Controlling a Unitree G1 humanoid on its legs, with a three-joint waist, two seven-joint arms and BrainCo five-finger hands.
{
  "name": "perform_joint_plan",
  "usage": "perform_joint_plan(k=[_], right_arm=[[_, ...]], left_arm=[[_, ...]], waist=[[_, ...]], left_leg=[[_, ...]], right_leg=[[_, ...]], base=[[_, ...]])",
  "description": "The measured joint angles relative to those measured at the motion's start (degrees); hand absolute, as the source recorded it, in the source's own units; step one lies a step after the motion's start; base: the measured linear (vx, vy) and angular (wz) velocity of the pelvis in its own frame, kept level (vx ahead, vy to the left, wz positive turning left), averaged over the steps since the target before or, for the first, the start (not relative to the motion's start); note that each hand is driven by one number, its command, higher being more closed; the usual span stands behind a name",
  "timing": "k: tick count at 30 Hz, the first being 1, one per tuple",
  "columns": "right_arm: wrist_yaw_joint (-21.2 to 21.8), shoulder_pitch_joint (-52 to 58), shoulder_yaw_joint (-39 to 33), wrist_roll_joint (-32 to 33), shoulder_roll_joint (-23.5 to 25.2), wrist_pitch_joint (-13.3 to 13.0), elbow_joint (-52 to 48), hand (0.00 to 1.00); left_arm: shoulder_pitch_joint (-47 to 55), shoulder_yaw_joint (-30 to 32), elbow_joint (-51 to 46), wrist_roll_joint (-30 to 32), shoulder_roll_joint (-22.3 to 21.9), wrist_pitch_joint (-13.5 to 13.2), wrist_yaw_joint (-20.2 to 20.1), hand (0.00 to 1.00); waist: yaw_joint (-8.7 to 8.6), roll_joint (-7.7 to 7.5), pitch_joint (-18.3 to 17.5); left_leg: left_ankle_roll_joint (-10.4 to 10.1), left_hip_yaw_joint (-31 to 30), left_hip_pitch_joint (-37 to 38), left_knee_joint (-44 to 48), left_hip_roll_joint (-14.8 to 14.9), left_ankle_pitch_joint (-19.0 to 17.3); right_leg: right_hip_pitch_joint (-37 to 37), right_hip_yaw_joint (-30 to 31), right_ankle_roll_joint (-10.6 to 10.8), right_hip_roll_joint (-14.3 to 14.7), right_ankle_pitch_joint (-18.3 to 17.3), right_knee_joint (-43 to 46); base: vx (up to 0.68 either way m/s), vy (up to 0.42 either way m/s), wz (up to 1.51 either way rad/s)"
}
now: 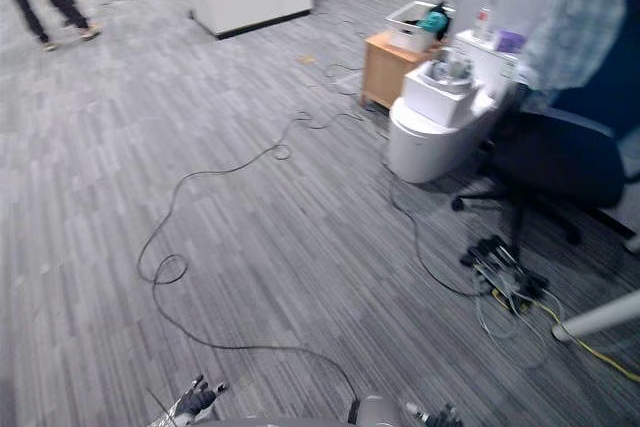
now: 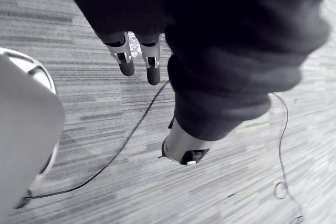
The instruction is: Organize washtable
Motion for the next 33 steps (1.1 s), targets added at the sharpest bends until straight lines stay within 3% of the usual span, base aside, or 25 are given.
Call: perform_joint_plan(k=[2,3,6,9,13,20,26,29,30,32,33], right_arm=[[0.07,0.35,-0.41,0.10,-0.56,0.10,0.76,0.00],[-0.01,0.11,-0.35,0.38,-0.20,-0.03,1.22,0.00],[-0.29,0.43,-0.47,0.49,-0.37,-0.12,2.96,0.00],[-0.23,0.48,-0.63,0.63,-0.35,-0.15,2.96,0.00],[-0.08,1.05,-0.58,2.39,0.72,-0.18,3.18,0.00],[0.20,1.83,1.73,4.23,0.23,-0.67,3.22,0.00],[0.18,0.59,4.41,1.01,-0.93,-0.62,4.95,0.00],[0.14,-0.26,4.51,0.49,-0.96,-0.62,4.93,0.00],[0.05,-0.29,4.52,0.49,-0.64,-0.65,4.67,0.00],[0.05,0.10,4.88,0.50,-0.21,-0.61,4.00,0.00],[0.06,0.01,6.19,0.49,-0.23,-0.61,3.77,0.00]], left_arm=[[0.29,0.02,0.15,-1.12,-0.09,-0.08,0.10,0.00],[0.09,-0.21,0.07,-1.72,0.05,-0.15,0.06,0.00],[0.26,-2.56,-1.07,-1.78,0.60,-0.53,0.04,0.00],[0.21,-4.02,-1.00,-2.82,0.53,-0.56,0.35,0.00],[1.20,-5.71,-0.94,-3.74,2.31,-0.64,1.11,0.00],[0.81,-9.60,0.83,-1.48,3.04,-0.67,0.31,0.00],[0.26,-10.30,1.32,0.31,3.45,-0.67,0.09,0.00],[-0.25,-11.93,1.19,3.30,3.74,-0.64,0.00,0.00],[-0.27,-11.90,1.08,3.67,3.96,-0.71,-0.02,0.00],[-0.50,-11.44,1.01,4.14,4.58,-0.62,0.12,0.00],[-0.43,-10.89,0.44,4.19,4.58,-0.74,0.13,0.00]], waist=[[0.63,0.57,0.02],[0.28,-0.04,0.29],[0.29,-0.47,0.29],[0.22,0.34,-0.10],[0.23,-1.73,-1.20],[0.10,-1.08,-2.71],[0.30,-1.74,-3.11],[-0.01,-2.04,-2.79],[-0.21,-2.29,-2.68],[-0.36,-3.13,-2.26],[0.46,-3.83,-2.43]], left_leg=[[-0.16,-3.51,0.20,1.30,1.99,0.32],[-0.12,-5.77,-1.39,4.61,2.15,0.27],[-0.39,-22.93,-3.43,6.01,0.49,0.04],[-1.58,-24.39,-1.78,-0.56,0.08,0.86],[-0.82,-22.78,-0.19,-7.84,-1.88,3.86],[0.60,-23.82,0.74,-10.53,-4.59,5.48],[1.57,-28.20,0.31,-10.53,-6.13,6.13],[2.09,-32.46,-1.35,-9.46,-7.88,6.43],[2.38,-34.80,-1.44,-8.82,-8.68,6.60],[2.86,-37.68,-1.27,-7.94,-9.96,6.82],[2.97,-38.72,-1.32,-8.27,-10.34,6.90]], right_leg=[[2.05,3.29,-1.14,3.38,3.32,-4.91],[2.48,4.60,-1.54,3.92,4.08,-5.62],[2.82,7.66,-1.15,4.84,6.04,-8.06],[1.86,9.10,0.15,5.41,7.97,-10.02],[3.20,10.62,0.73,4.25,13.58,-17.44],[6.66,10.14,2.42,2.23,17.88,-25.28],[8.52,6.31,2.90,0.44,17.94,-26.48],[4.53,3.03,4.08,-1.71,11.91,-16.26],[2.39,3.63,3.82,-2.98,8.27,-9.29],[1.05,9.62,3.11,-3.60,4.71,-3.23],[0.81,14.07,3.49,-3.18,4.01,-2.63]], base=[[0.02,-0.138,-1.02],[-0.04,-0.156,-0.84],[-0.08,-0.023,-0.54],[-0.06,0.100,-0.26],[-0.05,0.118,-0.17],[-0.02,0.083,0.05],[-0.02,0.050,0.38],[-0.04,0.054,0.73],[0.00,0.028,0.91],[0.01,0.061,1.06],[0.00,0.049,0.80]])
